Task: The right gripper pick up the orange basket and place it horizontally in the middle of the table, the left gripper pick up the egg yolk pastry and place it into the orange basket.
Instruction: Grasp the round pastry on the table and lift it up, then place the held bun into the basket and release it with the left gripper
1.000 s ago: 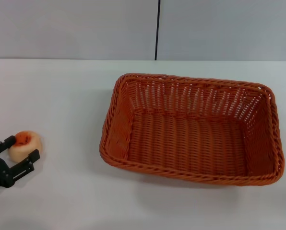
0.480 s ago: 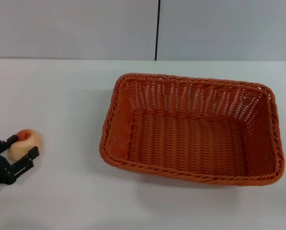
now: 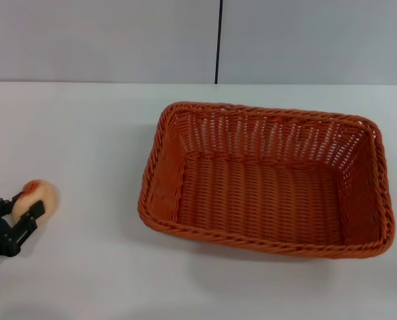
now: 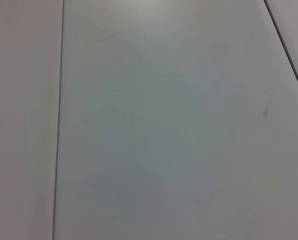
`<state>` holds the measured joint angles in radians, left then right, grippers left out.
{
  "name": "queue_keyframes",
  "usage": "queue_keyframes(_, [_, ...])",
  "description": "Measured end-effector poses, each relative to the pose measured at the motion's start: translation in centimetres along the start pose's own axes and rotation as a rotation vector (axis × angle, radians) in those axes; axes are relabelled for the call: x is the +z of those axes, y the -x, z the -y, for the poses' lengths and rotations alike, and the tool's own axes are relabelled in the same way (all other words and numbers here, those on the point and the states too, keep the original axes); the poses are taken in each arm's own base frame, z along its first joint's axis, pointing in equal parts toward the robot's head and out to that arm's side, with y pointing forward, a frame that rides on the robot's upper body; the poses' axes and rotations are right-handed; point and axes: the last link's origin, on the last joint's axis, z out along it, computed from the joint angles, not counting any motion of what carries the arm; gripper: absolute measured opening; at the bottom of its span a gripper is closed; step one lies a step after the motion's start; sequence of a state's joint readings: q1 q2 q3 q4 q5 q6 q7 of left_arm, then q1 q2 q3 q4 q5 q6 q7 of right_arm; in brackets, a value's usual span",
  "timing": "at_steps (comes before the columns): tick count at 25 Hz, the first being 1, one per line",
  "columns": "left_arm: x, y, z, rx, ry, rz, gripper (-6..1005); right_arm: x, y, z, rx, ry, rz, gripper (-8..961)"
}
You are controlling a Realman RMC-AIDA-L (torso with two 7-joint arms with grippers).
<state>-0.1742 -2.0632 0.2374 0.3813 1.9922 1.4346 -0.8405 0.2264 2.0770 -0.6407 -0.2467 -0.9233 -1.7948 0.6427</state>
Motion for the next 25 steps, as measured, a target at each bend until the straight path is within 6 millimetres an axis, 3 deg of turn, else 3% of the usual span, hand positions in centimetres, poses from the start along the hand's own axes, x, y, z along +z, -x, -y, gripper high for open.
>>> queue_keyframes(6, [-0.7, -1.7, -0.1, -0.005, 0.018, -0.120, 323, 0.0, 0.0, -0.1, 0.002, 0.001, 0.004, 571])
queue_keyframes(9, [-1.5, -4.8, -0.5, 0.030, 0.096, -0.284, 286, 0.1, 0.1, -0.2, 0.002, 0.010, 0.014, 570])
queue_keyframes(13, [-1.1, -7.0, -1.1, 0.039, 0.195, -0.372, 237, 0.2, 0.2, -0.2, 0.003, 0.014, 0.019, 569])
queue_keyframes(16, [-0.9, -7.4, -1.2, 0.038, 0.214, -0.385, 212, 0.2, 0.2, -0.2, 0.003, 0.016, 0.022, 569])
queue_keyframes(17, [0.4, -8.8, -1.7, 0.025, 0.292, -0.410, 204, 0.2, 0.3, -0.3, 0.003, 0.019, 0.025, 570])
queue_keyframes(21, [1.5, -9.4, -2.2, 0.018, 0.346, -0.409, 177, 0.3, 0.5, -0.4, 0.003, 0.030, 0.039, 570])
queue_keyframes(22, [3.1, -10.2, -3.0, 0.012, 0.428, -0.395, 171, 0.3, 0.5, -0.4, 0.003, 0.032, 0.041, 570])
queue_keyframes(23, [3.1, -10.2, -3.0, 0.012, 0.428, -0.395, 166, 0.3, 0.5, -0.5, 0.003, 0.034, 0.044, 571])
queue_keyframes(24, [7.3, -12.1, -5.3, 0.017, 0.599, -0.355, 161, 0.3, 0.6, -0.5, 0.005, 0.038, 0.049, 571])
queue_keyframes(25, [7.6, -12.2, -5.4, 0.017, 0.610, -0.350, 153, 0.3, 0.6, -0.5, 0.005, 0.038, 0.049, 571])
